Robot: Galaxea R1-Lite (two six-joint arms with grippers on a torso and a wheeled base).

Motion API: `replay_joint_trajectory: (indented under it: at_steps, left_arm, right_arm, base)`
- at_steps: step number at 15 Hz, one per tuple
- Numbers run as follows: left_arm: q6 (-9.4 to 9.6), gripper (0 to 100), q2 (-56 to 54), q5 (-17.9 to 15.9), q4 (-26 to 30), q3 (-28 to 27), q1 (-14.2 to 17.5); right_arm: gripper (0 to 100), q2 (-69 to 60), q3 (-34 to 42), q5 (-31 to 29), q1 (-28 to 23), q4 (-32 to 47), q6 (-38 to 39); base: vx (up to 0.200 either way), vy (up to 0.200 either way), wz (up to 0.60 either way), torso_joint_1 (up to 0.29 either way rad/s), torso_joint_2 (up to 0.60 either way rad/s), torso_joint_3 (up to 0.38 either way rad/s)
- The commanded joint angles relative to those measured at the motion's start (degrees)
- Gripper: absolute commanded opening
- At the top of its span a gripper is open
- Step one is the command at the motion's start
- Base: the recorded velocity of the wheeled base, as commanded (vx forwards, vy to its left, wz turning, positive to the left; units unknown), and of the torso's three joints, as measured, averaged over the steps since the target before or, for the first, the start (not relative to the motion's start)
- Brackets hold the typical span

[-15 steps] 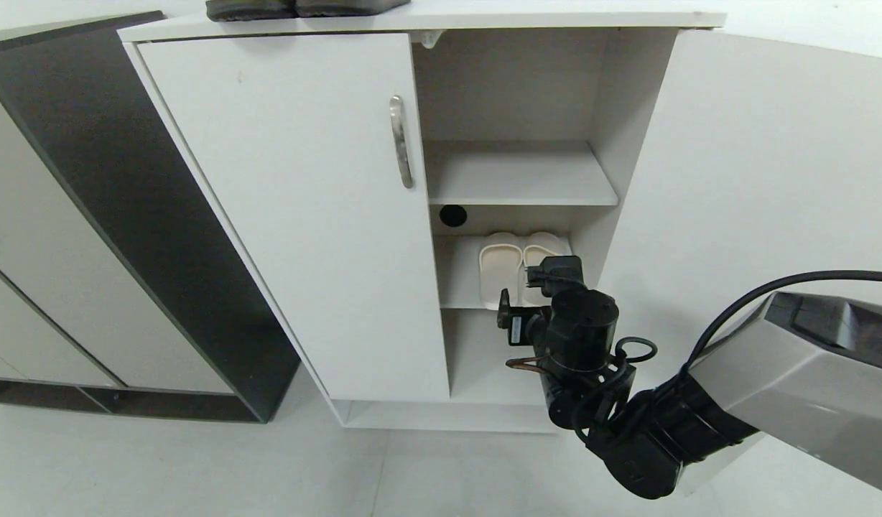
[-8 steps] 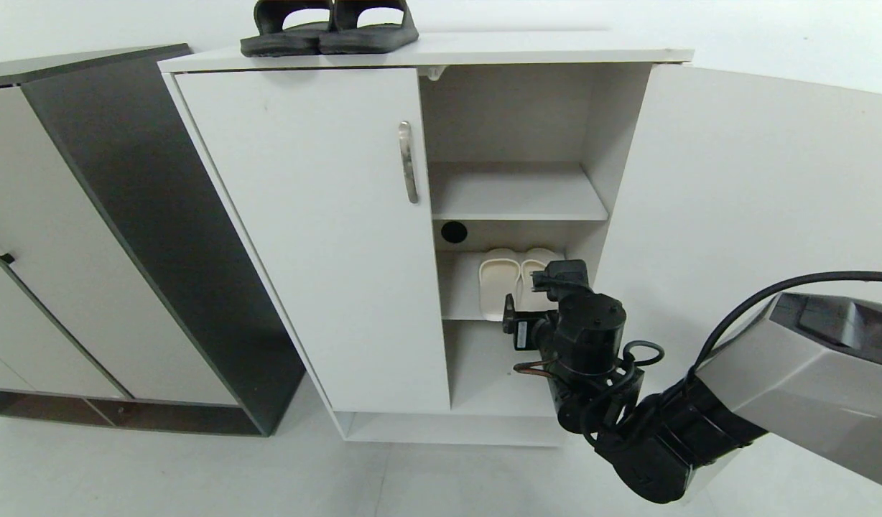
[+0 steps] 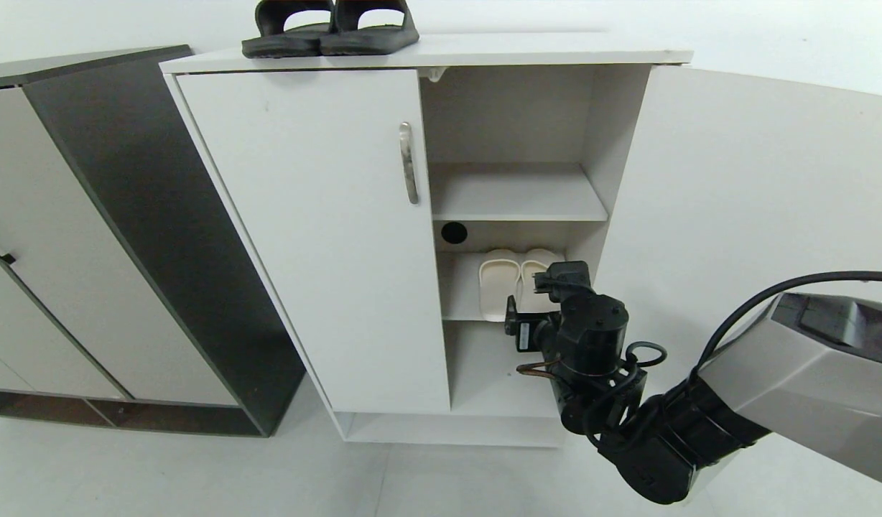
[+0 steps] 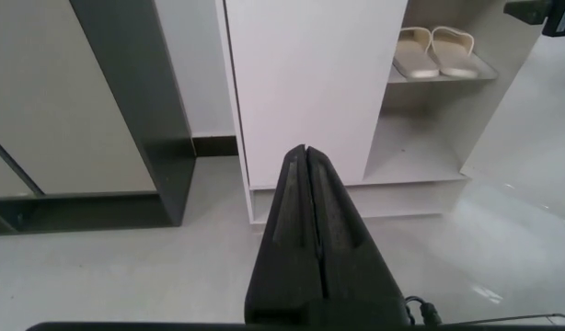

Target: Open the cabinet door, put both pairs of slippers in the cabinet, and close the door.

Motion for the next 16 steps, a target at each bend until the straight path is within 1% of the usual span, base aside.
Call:
replay_joint_trajectory:
  at_steps: [1,9,13,16]
  left_arm:
    - [0.04,0,0.09,0.00,-0.01,0.00,0.00]
    - [0.04,0,0.09,0.00,-0.01,0.00,0.00]
    - [0.04,0,0.09,0.00,-0.01,0.00,0.00]
    - [0.04,0,0.09,0.00,-0.01,0.00,0.00]
  right_arm:
    - [100,0.13,0.00,0.01,0.03,-0.04,0.02]
    - [100,0.31,0.17,-0.08,0.03,-0.13,0.02]
    - [100,0.22,1.84,1.77,0.03,-4.08,-0.33]
    - [100,0.22,3.25,2.47,0.03,-4.43,-0.86]
  base:
    - [0.000,0.200,0.00,0.007,0.00,0.002]
    - [0.000,0.200,0.00,0.005,0.00,0.004]
    - [0.000,0.200,0.00,0.005,0.00,0.007]
    - [0.000,0.200,0.00,0.001,0.00,-0.001]
